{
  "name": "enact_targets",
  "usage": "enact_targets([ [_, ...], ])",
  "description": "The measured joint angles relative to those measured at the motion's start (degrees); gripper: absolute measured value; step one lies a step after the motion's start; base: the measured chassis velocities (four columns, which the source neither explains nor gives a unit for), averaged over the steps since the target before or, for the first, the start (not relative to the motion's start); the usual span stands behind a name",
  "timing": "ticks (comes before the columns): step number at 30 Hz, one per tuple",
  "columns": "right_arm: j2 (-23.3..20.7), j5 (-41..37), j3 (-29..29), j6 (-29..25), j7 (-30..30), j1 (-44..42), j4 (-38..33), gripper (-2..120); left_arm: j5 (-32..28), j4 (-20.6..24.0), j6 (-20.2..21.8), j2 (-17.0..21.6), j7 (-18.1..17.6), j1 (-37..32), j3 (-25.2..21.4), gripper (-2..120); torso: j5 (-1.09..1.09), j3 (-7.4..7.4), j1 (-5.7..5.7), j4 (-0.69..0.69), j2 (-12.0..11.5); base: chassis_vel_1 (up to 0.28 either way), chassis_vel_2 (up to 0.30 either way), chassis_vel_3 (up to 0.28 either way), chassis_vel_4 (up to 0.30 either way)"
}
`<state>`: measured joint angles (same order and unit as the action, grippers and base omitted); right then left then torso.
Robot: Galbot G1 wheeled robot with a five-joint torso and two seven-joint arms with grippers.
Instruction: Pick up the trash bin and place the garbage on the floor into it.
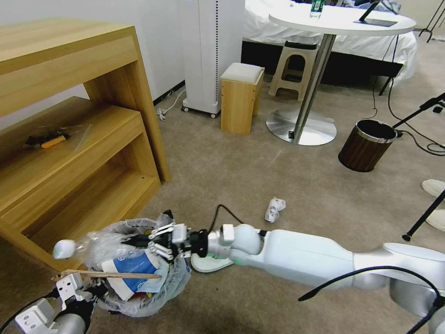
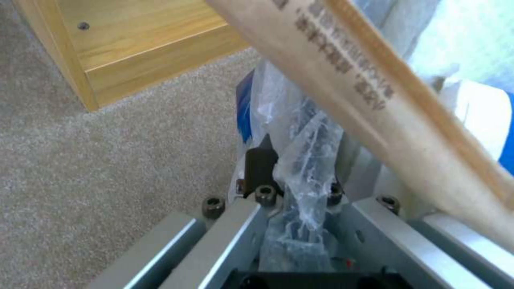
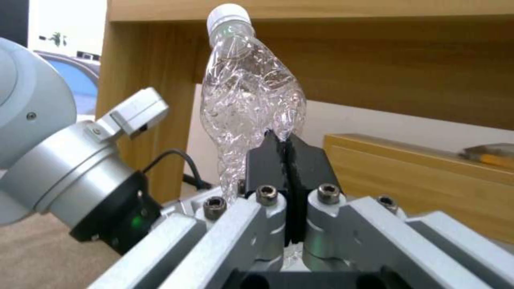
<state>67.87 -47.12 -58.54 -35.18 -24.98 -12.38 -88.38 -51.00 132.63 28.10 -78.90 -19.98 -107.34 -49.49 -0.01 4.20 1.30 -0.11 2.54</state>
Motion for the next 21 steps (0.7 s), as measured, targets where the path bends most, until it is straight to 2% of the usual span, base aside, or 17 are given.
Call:
enact_targets([
  [8, 2.74, 0.52, -1.08, -0.33, -0.24, -0.12, 2.81, 0, -0.6, 0.08, 0.11, 0.37, -0.28, 0.03, -0.01, 0, 0.0, 0.0, 0.0, 0.0, 0.0, 0.0, 0.0, 0.0, 0.0],
  [21, 2.68, 1.85, -0.87, -1.38, -1.76, -1.04, 5.23, 0, -1.86, 1.67, 0.26, 1.46, -0.77, -1.2, -0.79, 0, 0.01, 0.0, 0.0, 0.0, 0.0, 0.0, 0.0, 0.0, 0.0],
])
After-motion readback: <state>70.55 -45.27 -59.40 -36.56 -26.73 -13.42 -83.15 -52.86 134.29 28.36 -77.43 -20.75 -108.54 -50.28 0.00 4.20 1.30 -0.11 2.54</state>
